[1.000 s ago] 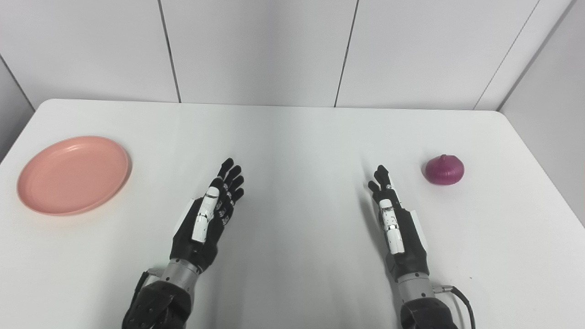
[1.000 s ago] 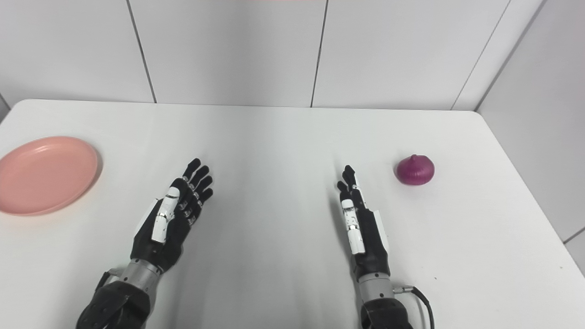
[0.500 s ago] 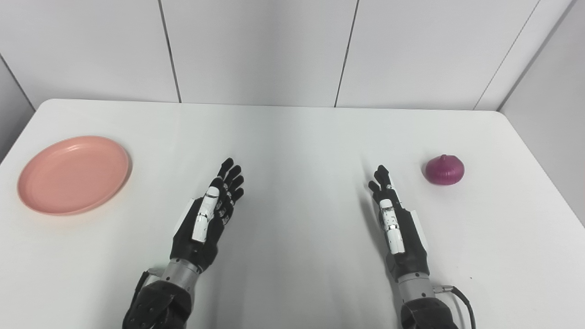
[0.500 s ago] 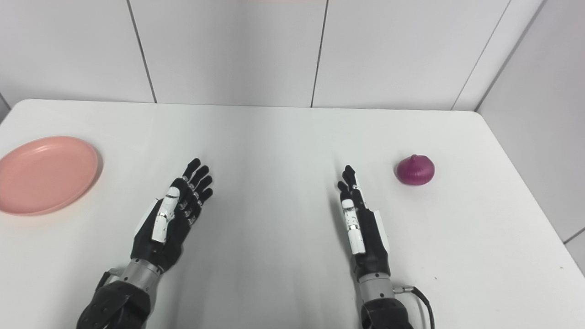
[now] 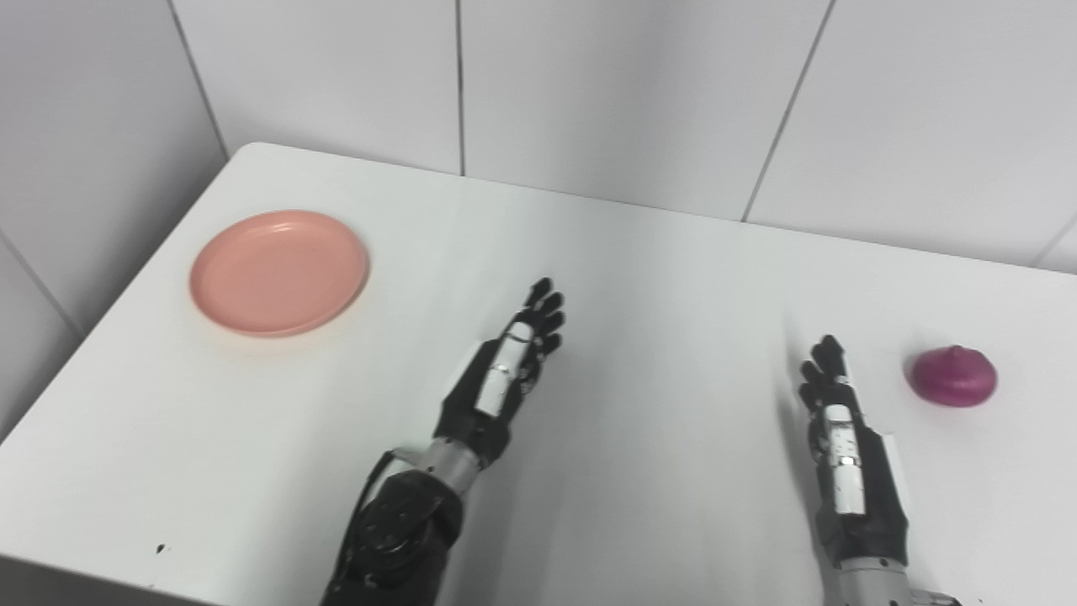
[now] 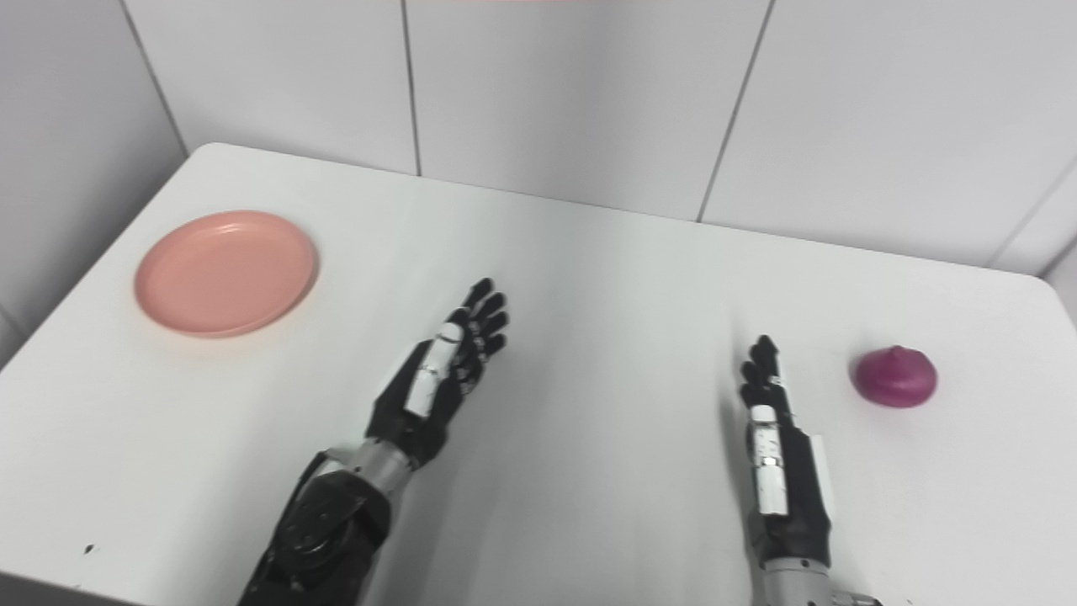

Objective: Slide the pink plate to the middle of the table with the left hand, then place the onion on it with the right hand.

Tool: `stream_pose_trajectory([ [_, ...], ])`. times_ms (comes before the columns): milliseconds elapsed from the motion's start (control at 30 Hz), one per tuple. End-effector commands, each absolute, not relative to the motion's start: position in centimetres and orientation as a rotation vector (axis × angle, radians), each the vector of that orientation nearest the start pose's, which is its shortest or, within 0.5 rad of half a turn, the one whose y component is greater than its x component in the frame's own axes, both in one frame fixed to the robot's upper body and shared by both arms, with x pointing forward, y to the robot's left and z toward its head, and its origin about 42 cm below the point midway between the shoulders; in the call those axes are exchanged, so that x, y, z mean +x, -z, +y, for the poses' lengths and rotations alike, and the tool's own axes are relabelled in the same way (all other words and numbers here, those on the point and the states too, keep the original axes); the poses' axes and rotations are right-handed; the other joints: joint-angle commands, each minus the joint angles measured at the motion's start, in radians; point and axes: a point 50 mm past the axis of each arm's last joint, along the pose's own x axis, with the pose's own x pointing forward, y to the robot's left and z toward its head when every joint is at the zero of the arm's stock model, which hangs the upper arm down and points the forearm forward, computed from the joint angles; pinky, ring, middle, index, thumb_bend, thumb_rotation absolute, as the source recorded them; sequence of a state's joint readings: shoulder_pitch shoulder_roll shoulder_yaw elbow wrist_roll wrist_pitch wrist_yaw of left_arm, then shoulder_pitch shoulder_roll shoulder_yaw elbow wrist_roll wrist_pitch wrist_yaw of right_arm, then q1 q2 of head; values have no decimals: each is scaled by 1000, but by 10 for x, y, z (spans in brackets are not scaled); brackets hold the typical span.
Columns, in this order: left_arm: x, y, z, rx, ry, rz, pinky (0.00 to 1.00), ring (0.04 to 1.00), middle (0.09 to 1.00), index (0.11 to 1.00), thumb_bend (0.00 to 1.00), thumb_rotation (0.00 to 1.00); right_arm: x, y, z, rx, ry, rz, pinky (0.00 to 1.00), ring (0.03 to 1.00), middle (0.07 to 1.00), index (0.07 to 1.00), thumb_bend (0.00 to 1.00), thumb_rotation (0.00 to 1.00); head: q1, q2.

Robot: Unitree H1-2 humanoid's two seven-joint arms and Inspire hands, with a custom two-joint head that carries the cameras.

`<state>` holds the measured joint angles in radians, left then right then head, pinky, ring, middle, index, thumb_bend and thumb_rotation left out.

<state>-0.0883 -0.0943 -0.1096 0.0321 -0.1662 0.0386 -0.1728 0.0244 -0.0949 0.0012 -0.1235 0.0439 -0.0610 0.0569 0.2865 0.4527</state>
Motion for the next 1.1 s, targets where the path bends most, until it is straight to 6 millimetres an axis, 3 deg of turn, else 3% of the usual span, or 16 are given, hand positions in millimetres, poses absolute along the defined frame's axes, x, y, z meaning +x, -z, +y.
stream_pose_trajectory([
  [0, 295, -88, 120, -260, 312, 57, 1000, 1000, 1000, 1000, 456, 1000, 270, -118, -249, -66, -53, -160, 1000, 1000, 1000, 1000, 166, 1000, 36, -12],
  [133, 299, -86, 105, -264, 314, 60, 1000, 1000, 1000, 1000, 454, 1000, 274, -115, -257, -54, -61, -155, 1000, 1000, 1000, 1000, 158, 1000, 107, -44],
  [433, 309, -78, 83, -270, 317, 46, 1000, 1000, 1000, 1000, 454, 1000, 283, -106, -273, -43, -39, -124, 1000, 997, 1000, 1000, 405, 1000, 246, -117],
  [700, 317, -70, 71, -251, 310, 35, 996, 1000, 1000, 992, 480, 1000, 288, -100, -281, -44, -29, -101, 1000, 1000, 1000, 1000, 484, 1000, 324, -178],
  [1067, 323, -70, 63, -234, 310, 29, 958, 998, 998, 982, 488, 1000, 293, -98, -288, -45, -26, -103, 1000, 1000, 1000, 999, 494, 1000, 368, -175],
])
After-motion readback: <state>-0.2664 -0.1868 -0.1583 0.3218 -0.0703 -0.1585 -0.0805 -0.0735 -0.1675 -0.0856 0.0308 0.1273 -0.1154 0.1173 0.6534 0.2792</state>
